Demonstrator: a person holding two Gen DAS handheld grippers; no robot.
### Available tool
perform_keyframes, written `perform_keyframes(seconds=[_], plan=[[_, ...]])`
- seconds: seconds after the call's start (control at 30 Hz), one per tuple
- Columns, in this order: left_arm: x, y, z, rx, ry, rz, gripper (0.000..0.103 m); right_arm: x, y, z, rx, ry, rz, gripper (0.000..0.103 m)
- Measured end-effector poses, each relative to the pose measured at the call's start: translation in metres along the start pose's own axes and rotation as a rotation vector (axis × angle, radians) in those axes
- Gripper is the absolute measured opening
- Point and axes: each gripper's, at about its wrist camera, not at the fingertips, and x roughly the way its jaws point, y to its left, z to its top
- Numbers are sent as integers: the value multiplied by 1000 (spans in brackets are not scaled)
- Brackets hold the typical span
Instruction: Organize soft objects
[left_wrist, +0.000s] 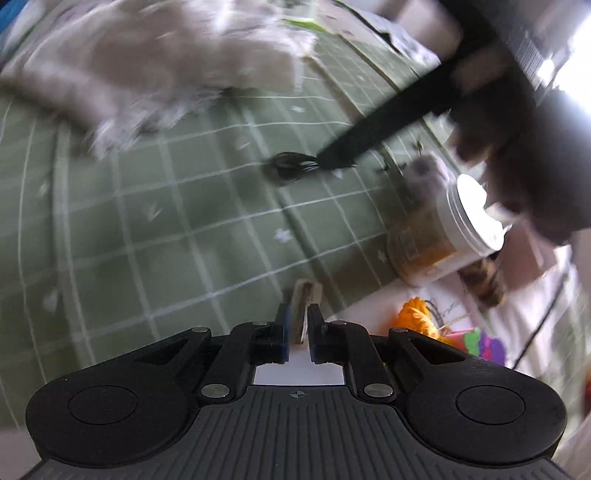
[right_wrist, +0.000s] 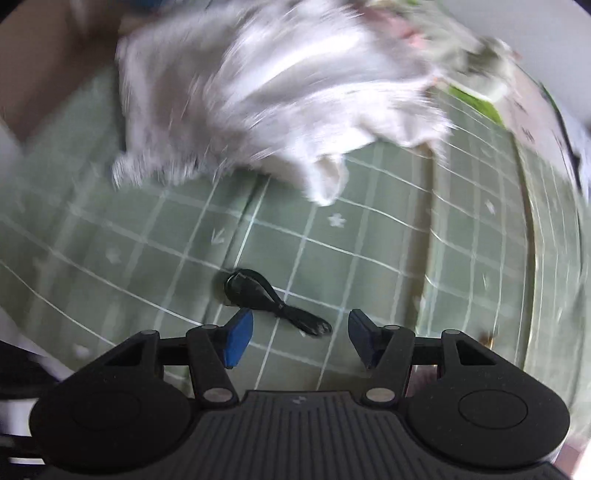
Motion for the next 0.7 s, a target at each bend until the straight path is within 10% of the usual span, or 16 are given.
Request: perform_keyframes(seconds=[0.23, 0.33, 0.7], plan=[[-13, 19, -21, -12, -12, -60, 12, 55, 45, 8, -222, 88, -214, 37], [-15, 14, -24, 36, -47, -21, 15, 47, 38, 9, -135, 76, -140, 13], [39, -34, -7, 301, -71, 147, 25, -74, 26, -90, 37, -147, 214, 13]])
